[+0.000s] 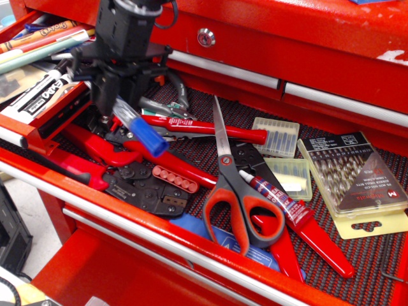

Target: Pick up blue pen and put into drawer

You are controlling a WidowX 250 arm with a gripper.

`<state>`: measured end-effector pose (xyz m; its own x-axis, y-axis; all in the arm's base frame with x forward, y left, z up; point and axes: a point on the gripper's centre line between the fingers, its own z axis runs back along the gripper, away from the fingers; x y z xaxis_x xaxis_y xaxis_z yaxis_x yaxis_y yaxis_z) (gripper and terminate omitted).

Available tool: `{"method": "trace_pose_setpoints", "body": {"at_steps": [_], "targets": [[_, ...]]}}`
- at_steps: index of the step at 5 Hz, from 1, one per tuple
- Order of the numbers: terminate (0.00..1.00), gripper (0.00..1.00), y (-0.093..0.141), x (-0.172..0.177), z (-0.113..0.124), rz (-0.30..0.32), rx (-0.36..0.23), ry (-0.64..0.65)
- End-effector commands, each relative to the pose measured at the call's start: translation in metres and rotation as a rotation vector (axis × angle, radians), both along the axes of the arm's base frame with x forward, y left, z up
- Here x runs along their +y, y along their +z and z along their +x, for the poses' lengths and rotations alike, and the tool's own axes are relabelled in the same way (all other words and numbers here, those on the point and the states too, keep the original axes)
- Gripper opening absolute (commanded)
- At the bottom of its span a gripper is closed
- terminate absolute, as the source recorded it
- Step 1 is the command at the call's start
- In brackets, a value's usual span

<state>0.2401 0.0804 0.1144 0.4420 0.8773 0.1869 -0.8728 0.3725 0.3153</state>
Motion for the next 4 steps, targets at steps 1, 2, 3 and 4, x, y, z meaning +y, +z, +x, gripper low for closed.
{"method": "trace_pose_setpoints", "body": {"at_steps": [1,2,3,4], "targets": [[0.00,0.00,0.048,0.089,0.001,0.106,-0.049,-0.165],[0.00,0.00,0.053,0.118,0.009,0.116,-0.062,-0.243],[0.00,1.00,0.052,0.123,0.014,0.112,-0.091,-0.320],[0.00,1.00,0.052,0.123,0.014,0.112,-0.091,-0.320]]}}
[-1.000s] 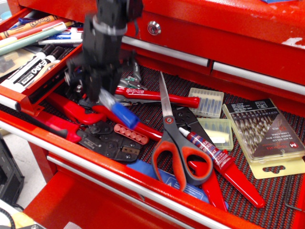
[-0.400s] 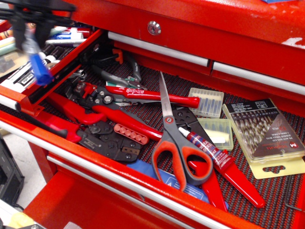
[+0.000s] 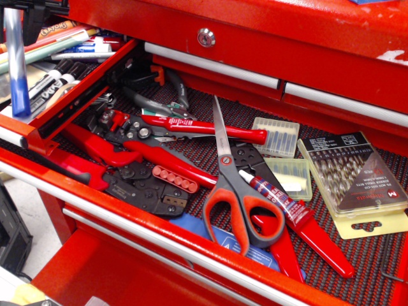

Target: Pick up blue pen and put into drawer

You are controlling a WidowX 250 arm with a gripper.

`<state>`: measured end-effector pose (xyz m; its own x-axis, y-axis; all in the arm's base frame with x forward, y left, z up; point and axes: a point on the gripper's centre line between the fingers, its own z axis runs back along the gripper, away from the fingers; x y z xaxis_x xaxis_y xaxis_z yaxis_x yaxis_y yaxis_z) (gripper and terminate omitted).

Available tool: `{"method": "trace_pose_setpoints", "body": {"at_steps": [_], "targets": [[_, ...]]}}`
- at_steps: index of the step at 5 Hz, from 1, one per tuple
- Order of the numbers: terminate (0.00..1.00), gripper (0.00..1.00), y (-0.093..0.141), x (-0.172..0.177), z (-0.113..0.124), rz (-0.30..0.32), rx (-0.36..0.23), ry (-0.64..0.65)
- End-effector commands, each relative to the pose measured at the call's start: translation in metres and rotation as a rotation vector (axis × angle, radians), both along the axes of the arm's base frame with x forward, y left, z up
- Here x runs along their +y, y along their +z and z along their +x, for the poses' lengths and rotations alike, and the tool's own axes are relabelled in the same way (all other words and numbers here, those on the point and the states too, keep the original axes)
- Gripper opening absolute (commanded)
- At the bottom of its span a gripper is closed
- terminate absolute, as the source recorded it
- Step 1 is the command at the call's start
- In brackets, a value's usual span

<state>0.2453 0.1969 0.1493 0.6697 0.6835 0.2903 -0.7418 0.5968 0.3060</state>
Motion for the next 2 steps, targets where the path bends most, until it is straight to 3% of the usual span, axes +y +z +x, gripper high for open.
{"method": "trace_pose_setpoints", "body": {"at_steps": [1,2], "targets": [[0.00,1.00,0.0175,0.0065,0.0085,0.021,-0.030,-0.012],[1.00,1.00,0.0175,0.0065,0.0085,0.021,-0.030,-0.012]]}}
